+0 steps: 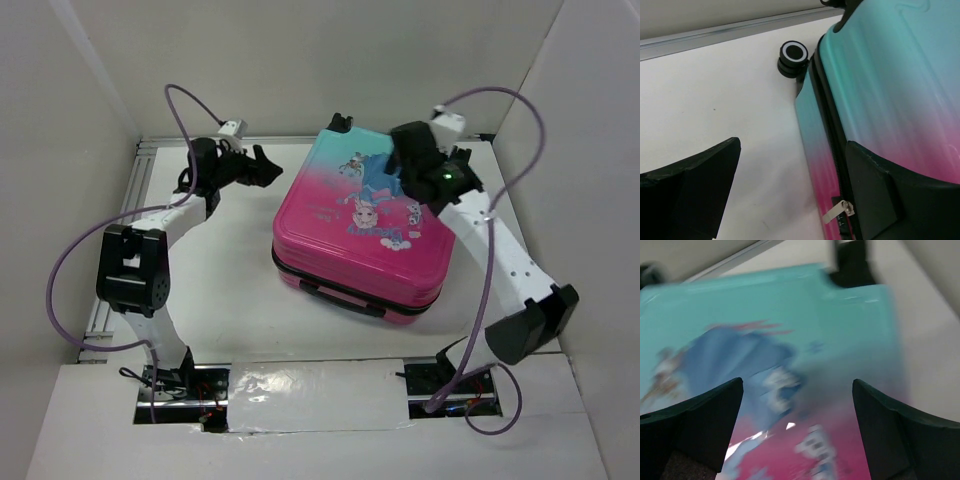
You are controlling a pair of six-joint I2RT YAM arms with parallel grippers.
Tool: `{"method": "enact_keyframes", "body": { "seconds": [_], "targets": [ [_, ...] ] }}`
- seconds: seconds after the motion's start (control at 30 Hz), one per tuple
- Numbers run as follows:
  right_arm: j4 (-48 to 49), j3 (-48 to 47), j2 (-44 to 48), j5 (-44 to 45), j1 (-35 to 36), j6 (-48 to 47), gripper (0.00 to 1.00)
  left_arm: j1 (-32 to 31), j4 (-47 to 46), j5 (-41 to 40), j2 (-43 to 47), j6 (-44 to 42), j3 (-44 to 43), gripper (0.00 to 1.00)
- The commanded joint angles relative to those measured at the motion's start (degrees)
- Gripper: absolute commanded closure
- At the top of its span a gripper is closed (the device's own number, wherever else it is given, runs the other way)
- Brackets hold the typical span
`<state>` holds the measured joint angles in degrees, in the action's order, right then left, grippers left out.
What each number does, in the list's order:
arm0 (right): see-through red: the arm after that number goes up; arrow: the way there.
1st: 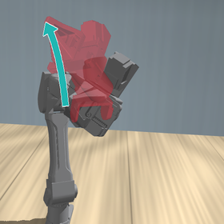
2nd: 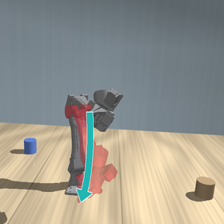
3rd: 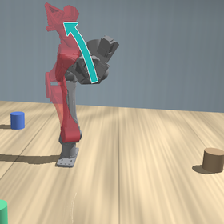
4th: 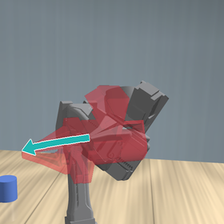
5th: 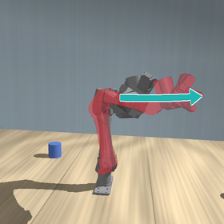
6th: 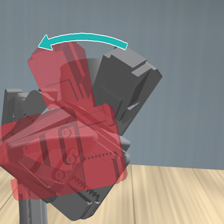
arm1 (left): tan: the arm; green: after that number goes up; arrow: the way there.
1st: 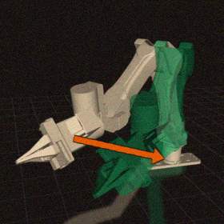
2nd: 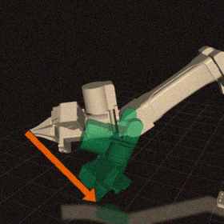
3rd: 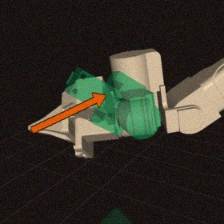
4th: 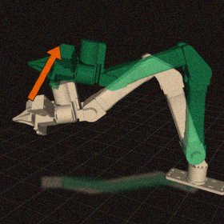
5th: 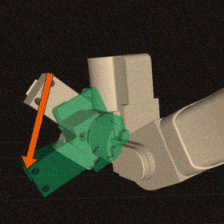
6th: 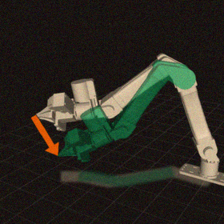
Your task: Pack the luggage
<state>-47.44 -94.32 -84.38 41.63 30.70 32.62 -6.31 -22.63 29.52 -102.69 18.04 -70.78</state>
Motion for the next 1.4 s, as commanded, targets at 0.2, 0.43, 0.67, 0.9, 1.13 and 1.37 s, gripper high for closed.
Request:
{"method": "enact_keyframes", "body": {
  "seconds": [0.2,0.43,0.67,0.9,1.13,1.37],
  "targets": [
    [-1.4,8.4,13.7,-1.6,-29.5,3.6,0.03,-2.7,-2.2,-3.8,0.6,-0.7,2.6,0.02],
    [4.2,23.1,13.5,-7.5,-37.6,4.4,0.06,-4.5,2.1,-4.0,0.6,-4.4,2.6,0.03],
    [11.0,27.0,4.5,-14.1,-37.6,4.3,0.07,-7.7,0.7,-1.1,4.4,-7.6,7.2,0.03],
    [16.9,18.2,-11.7,-21.1,-32.9,0.5,0.11,-12.2,-0.6,1.4,9.6,-8.6,13.5,0.06],
    [19.1,1.1,-27.6,-24.0,-24.1,-2.9,0.11,-17.5,-1.5,5.1,15.9,-11.7,18.8,0.06],
    [17.2,-21.8,-44.4,-30.7,-19.5,-12.4,0.11,-27.7,2.2,2.6,22.4,-19.1,21.6,0.08]
  ]
}}
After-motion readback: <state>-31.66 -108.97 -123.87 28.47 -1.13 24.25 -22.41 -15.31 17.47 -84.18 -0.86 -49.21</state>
